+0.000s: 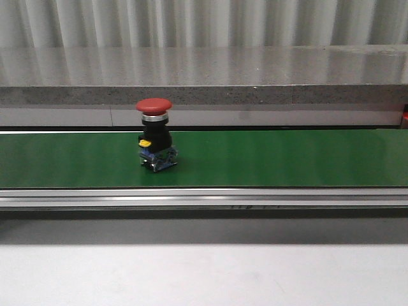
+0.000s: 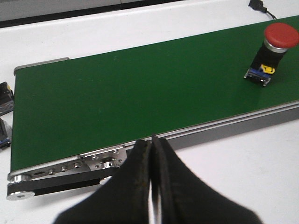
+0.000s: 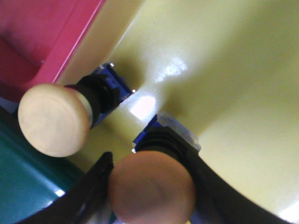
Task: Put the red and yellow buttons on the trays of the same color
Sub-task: 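Carry the yellow button over the yellow tray and open the right gripper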
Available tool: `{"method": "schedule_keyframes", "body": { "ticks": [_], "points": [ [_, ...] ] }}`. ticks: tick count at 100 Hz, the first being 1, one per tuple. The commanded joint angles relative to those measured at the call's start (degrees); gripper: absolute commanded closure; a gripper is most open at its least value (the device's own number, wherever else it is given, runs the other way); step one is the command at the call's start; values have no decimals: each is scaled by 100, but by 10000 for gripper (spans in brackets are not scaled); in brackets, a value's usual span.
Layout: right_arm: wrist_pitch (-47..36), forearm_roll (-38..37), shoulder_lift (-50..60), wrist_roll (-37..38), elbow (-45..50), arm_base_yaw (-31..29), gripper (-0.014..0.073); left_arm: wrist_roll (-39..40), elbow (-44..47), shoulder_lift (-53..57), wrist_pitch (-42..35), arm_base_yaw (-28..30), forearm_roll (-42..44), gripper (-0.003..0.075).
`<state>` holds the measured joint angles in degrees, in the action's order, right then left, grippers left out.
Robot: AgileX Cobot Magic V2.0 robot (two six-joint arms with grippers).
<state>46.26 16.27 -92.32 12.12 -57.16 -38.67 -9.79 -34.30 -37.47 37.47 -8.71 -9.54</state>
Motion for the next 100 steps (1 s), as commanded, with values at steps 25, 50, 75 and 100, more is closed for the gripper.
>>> {"method": "schedule_keyframes", "body": {
  "ticks": [25,50,75,100],
  "points": [
    [-92,293,19,10,-118,13,222,-17,-150,3,-405,-54,-58,740],
    [-29,293,226,-333,-118,13,95,-17,-150,3,-405,-54,-58,740],
    [-109,295,1210,-932,-118,169,95,-17,-150,3,-405,-54,-58,740],
    [-52,290,1907,-1433,-126,1118,95,-17,-150,3,-405,-54,-58,740]
  ]
}}
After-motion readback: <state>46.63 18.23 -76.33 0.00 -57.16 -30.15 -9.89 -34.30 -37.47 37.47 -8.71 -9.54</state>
